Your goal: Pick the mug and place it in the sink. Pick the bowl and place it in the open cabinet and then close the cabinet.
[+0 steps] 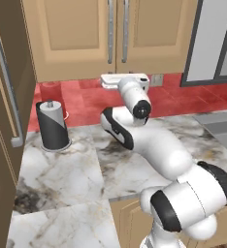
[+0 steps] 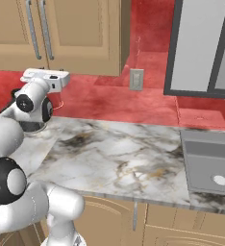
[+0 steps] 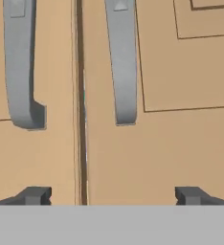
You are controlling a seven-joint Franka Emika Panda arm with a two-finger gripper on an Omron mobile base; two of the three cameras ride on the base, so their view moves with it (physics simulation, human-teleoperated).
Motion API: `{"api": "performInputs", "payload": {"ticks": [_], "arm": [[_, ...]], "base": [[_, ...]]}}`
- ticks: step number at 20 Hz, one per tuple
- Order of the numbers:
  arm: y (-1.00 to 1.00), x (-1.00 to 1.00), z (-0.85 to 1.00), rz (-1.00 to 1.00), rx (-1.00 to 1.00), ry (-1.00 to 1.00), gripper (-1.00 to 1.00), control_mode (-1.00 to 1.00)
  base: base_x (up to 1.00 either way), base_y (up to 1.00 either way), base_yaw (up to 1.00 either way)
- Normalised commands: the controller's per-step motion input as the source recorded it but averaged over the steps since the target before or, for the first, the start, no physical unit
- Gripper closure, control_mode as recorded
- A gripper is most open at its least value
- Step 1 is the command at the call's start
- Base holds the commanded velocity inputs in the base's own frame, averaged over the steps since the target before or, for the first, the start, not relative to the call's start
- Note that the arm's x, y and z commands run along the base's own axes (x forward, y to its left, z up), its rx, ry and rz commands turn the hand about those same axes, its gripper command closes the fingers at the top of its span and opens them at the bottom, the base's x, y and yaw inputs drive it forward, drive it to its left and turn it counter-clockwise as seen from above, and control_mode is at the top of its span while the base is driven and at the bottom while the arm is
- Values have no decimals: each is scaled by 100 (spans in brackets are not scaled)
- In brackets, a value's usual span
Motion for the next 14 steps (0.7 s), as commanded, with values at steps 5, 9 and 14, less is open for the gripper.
{"api": "performInputs", "payload": {"ticks": [5, 9, 14], "arm": [[66, 63, -15, -10, -4, 0, -100, -100], [39, 73, -6, -10, -3, 0, -100, -100], [21, 86, 0, -11, -6, 0, -100, -100]], "base": [[0, 0, 0], [0, 0, 0], [0, 0, 0]]}}
